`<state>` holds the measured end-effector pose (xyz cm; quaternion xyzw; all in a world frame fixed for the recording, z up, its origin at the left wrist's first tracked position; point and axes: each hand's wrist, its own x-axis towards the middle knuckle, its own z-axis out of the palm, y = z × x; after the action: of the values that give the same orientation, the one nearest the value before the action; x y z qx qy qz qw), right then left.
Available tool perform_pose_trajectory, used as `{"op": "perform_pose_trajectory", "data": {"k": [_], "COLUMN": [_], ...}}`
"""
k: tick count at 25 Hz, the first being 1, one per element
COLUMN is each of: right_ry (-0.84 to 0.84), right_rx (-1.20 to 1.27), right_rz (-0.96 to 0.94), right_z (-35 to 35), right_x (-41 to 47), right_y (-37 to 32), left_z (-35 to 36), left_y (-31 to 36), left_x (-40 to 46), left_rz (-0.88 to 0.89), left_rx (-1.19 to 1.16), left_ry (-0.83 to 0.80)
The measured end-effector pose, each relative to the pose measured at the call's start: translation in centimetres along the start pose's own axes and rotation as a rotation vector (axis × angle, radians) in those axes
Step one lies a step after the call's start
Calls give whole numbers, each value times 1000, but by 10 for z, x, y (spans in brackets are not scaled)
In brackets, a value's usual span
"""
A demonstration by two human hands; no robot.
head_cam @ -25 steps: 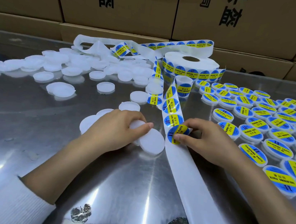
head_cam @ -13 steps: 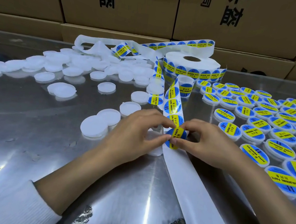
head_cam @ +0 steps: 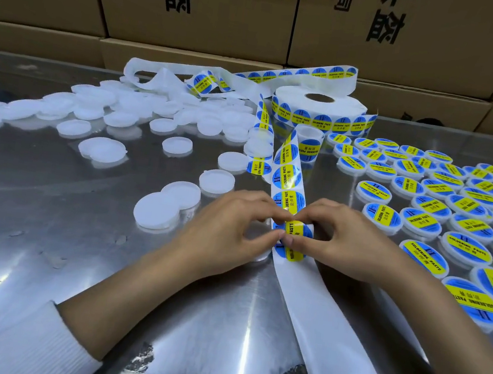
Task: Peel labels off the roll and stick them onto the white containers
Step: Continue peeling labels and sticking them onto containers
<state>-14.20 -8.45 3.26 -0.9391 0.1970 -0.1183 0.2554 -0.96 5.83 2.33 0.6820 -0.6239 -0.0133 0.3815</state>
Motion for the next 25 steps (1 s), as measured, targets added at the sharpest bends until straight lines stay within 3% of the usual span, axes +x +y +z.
{"op": "perform_pose_trajectory", "data": {"k": [11, 15, 20, 23, 25], "right_ry": [-195, -89, 11, 122, 177], "right_rx": [161, 263, 160, 145, 332], "right_rz": [21, 132, 191, 134, 47], "right_z": [-9, -8, -7, -5, -3], "right_x": [0, 0, -1, 0, 3], "right_y": [1, -1, 1, -1, -3], "left_z": [-1, -4, -12, -11, -9], "left_y": [4, 12, 11, 10, 11], "left_x": [-2, -3, 2, 2, 2], "left_rz": [100, 78, -41, -130, -157], "left_rx": [-16, -232, -397, -439, -456], "left_ry": [-36, 56, 259, 248, 232]}}
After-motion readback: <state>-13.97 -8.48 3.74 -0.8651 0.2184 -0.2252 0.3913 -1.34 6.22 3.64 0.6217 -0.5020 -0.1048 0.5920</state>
